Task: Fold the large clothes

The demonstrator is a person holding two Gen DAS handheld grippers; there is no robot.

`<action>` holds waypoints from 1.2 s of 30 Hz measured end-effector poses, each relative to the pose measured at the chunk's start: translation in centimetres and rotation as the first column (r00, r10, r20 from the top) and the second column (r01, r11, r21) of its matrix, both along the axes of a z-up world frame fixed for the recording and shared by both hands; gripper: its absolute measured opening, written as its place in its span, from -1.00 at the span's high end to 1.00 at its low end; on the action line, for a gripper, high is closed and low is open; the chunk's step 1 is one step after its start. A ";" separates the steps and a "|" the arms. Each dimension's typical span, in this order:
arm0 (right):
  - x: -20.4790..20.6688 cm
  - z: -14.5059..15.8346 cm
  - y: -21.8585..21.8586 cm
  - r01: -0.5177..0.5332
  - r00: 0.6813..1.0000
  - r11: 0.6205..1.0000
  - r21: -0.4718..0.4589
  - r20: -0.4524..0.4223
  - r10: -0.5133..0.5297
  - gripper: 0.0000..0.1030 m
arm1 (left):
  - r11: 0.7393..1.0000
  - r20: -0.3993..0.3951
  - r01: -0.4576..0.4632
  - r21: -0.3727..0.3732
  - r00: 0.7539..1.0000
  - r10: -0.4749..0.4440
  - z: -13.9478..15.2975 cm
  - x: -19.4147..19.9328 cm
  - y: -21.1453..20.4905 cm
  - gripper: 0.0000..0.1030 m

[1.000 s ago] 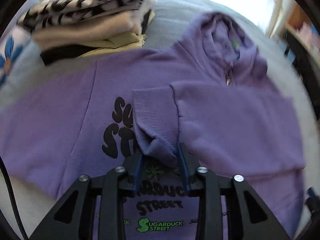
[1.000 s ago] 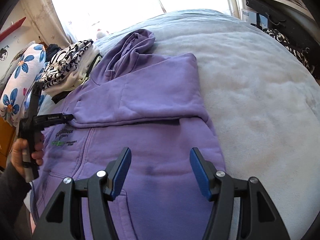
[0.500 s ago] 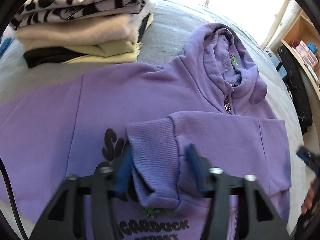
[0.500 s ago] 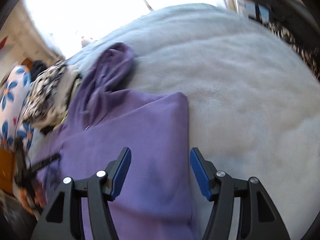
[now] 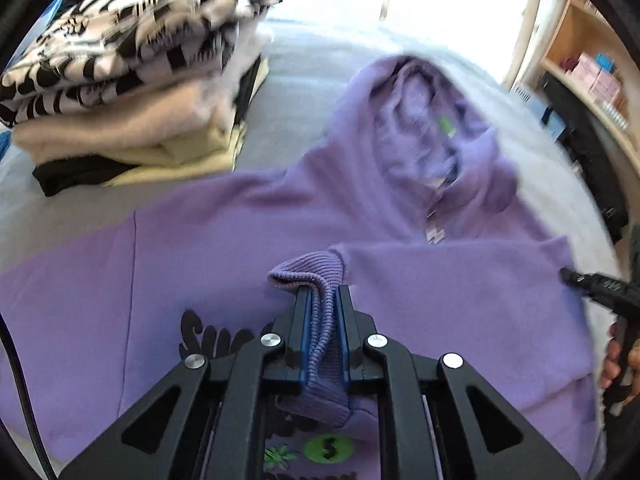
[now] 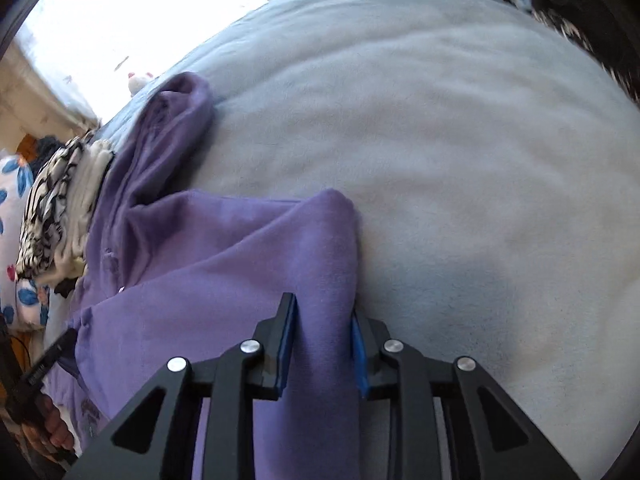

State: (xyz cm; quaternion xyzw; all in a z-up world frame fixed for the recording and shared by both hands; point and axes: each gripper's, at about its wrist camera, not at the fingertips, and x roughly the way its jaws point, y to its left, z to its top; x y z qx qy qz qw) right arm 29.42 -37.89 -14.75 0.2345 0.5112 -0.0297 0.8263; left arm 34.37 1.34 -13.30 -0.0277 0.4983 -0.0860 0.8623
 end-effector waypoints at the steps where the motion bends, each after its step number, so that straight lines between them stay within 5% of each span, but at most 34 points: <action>1: 0.0 -0.1 0.2 -0.009 1.000 1.000 -0.012 0.003 0.009 0.50 | 1.000 -0.003 -0.006 0.010 1.000 0.006 -0.5 -0.1 0.3 0.79; 6: -1.2 3.0 0.5 -0.057 0.998 0.998 -0.042 0.004 0.057 0.37 | 0.999 -0.014 -0.026 -0.024 1.000 0.026 -0.1 -0.4 1.5 0.53; 10: -4.9 5.4 1.4 -0.110 0.993 0.990 -0.089 0.031 0.113 -0.18 | 1.000 -0.019 0.002 0.004 1.000 -0.001 1.1 -1.7 1.8 0.16; 12: -7.1 5.9 2.4 -0.131 0.990 0.984 -0.118 0.040 0.136 -0.29 | 1.000 -0.012 0.013 0.004 1.000 -0.013 1.7 -2.8 1.9 -0.04; 17: -9.8 4.1 4.4 -0.179 0.984 0.972 -0.150 -0.026 0.177 -0.30 | 0.999 -0.029 0.031 0.016 0.999 -0.031 1.0 -4.3 1.4 -0.04; 21: -10.5 1.8 4.4 -0.135 0.990 0.977 -0.167 -0.058 0.127 -0.17 | 1.000 -0.041 0.029 0.009 0.999 -0.029 0.0 -4.9 1.0 0.34; 23: -10.8 1.1 3.8 -0.097 0.994 0.982 -0.160 -0.057 0.089 -0.17 | 0.997 -0.009 0.009 0.075 1.000 -0.008 -0.1 -5.3 0.9 0.45; 28: -11.1 2.1 3.9 -0.069 0.997 0.985 -0.160 -0.055 0.061 -0.18 | 0.994 -0.025 0.011 0.108 1.000 -0.008 0.5 -6.1 1.6 0.41; 33: -12.9 6.6 6.0 -0.016 0.995 0.964 -0.266 0.093 0.042 -0.21 | 0.993 0.097 0.036 0.115 0.994 -0.048 3.8 -8.6 0.7 0.37; 36: -12.7 8.2 9.5 -0.062 0.976 0.951 -0.304 0.179 0.121 -0.21 | 0.993 0.097 0.083 0.088 0.991 -0.092 4.5 -9.3 -1.6 0.37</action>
